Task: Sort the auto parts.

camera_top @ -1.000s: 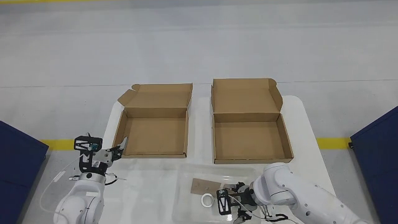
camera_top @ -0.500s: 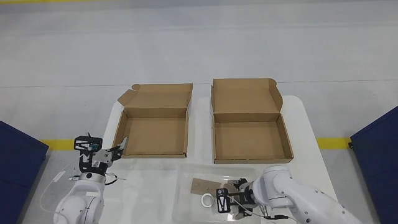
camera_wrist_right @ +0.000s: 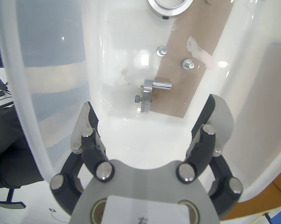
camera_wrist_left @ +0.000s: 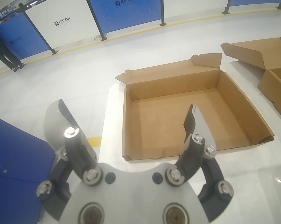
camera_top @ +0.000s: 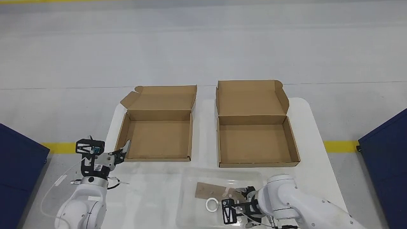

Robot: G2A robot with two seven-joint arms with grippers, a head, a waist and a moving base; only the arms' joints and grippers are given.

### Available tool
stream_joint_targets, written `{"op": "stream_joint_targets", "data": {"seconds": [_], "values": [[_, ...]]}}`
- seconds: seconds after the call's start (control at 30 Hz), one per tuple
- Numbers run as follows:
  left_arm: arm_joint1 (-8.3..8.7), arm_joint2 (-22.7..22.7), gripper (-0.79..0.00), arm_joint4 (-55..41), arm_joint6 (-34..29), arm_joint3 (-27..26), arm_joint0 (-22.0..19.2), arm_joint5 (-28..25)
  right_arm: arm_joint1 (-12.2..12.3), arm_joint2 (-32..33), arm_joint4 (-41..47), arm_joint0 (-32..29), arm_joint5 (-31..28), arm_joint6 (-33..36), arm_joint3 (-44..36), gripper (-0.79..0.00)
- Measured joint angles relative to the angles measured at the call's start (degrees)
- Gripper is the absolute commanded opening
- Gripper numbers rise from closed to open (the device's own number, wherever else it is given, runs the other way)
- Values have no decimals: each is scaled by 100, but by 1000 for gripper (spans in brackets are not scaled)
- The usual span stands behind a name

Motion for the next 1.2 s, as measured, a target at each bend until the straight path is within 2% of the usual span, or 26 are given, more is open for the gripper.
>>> {"op": "stream_joint_targets", "data": {"seconds": [0.33, 0.4, 0.43, 0.53, 0.57, 0.73, 0.8, 0.83, 1.0, 1.07, 1.2], "values": [[0, 0, 0, 0, 0, 0, 0, 0, -27, -147, -282, -53, -28, -169, -2, 0], [0, 0, 0, 0, 0, 0, 0, 0, -42, -187, -313, -40, -5, -156, 19, -49], [0, 0, 0, 0, 0, 0, 0, 0, -48, -200, -317, -35, 9, -133, 29, -135], [0, 0, 0, 0, 0, 0, 0, 0, -65, -236, -317, -15, 72, -40, 52, -135], [0, 0, 0, 0, 0, 0, 0, 0, -71, -244, -314, -8, 101, 0, 60, -114], [0, 0, 0, 0, 0, 0, 0, 0, -82, -251, -302, 1, 191, 95, 63, -203], [0, 0, 0, 0, 0, 0, 0, 0, -82, -248, -298, -3, 212, 116, 60, -351], [0, 0, 0, 0, 0, 0, 0, 0, -83, -247, -297, -4, 219, 126, 58, -397], [0, 0, 0, 0, 0, 0, 0, 0, -84, -247, -285, -9, 247, 206, 48, -456], [0, 0, 0, 0, 0, 0, 0, 0, -85, -247, -286, -11, 271, 239, 43, -502], [0, 0, 0, 0, 0, 0, 0, 0, -86, -249, -291, -16, 288, 283, 38, -493]]}}
